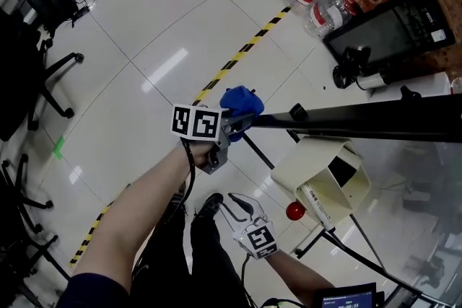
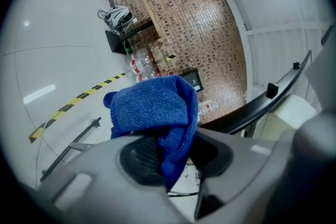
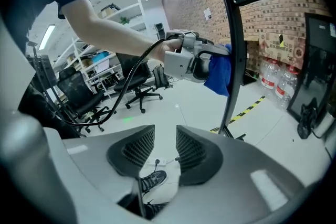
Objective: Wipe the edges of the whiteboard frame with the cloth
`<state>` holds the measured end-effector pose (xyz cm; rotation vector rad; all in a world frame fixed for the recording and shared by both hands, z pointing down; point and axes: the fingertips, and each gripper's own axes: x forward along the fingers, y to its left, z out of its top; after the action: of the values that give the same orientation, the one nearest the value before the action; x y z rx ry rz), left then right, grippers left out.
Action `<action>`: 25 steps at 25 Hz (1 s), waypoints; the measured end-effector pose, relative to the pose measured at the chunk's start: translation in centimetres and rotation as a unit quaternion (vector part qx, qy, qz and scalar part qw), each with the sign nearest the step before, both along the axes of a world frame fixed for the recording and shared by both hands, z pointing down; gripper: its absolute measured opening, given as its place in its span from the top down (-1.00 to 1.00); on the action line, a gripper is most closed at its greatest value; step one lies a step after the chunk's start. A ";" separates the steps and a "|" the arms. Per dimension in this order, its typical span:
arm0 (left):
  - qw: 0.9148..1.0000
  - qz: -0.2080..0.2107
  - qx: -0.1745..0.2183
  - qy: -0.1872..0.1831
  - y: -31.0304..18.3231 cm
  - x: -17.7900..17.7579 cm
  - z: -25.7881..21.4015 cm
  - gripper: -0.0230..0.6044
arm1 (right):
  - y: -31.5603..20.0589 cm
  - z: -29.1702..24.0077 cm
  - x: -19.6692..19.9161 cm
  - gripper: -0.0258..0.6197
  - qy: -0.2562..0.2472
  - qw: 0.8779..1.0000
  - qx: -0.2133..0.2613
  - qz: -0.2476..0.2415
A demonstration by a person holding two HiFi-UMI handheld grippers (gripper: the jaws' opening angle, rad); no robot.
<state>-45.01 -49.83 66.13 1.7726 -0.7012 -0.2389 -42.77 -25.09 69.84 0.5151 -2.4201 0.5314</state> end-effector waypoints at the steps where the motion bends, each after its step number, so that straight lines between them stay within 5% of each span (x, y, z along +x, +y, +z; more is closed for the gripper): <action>1: 1.000 0.006 0.005 0.000 0.1 0.1 -0.8 0.56 | 0.1 -0.4 0.1 0.52 0.001 1.000 0.001 0.004; 8: 0.997 0.057 0.044 -0.017 0.5 0.2 -5.7 0.55 | 0.9 -3.2 -0.2 0.55 0.013 1.000 0.022 0.008; 16: 0.995 0.067 0.076 -0.007 0.3 0.2 -10.1 0.55 | 0.8 -7.3 -1.9 0.55 0.016 0.999 0.047 0.004; 22: 0.994 0.062 0.088 0.021 0.6 0.0 -13.7 0.55 | 1.1 -10.6 -3.1 0.56 0.015 0.998 0.064 0.004; 25: 0.993 0.042 0.090 0.066 0.5 -0.4 -16.0 0.55 | 1.1 -11.9 -2.9 0.56 0.016 0.997 0.069 0.016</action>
<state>-45.41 -49.33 50.11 1.9343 -0.5231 -0.3684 -45.66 -23.98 57.91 0.6159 -2.4339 0.3676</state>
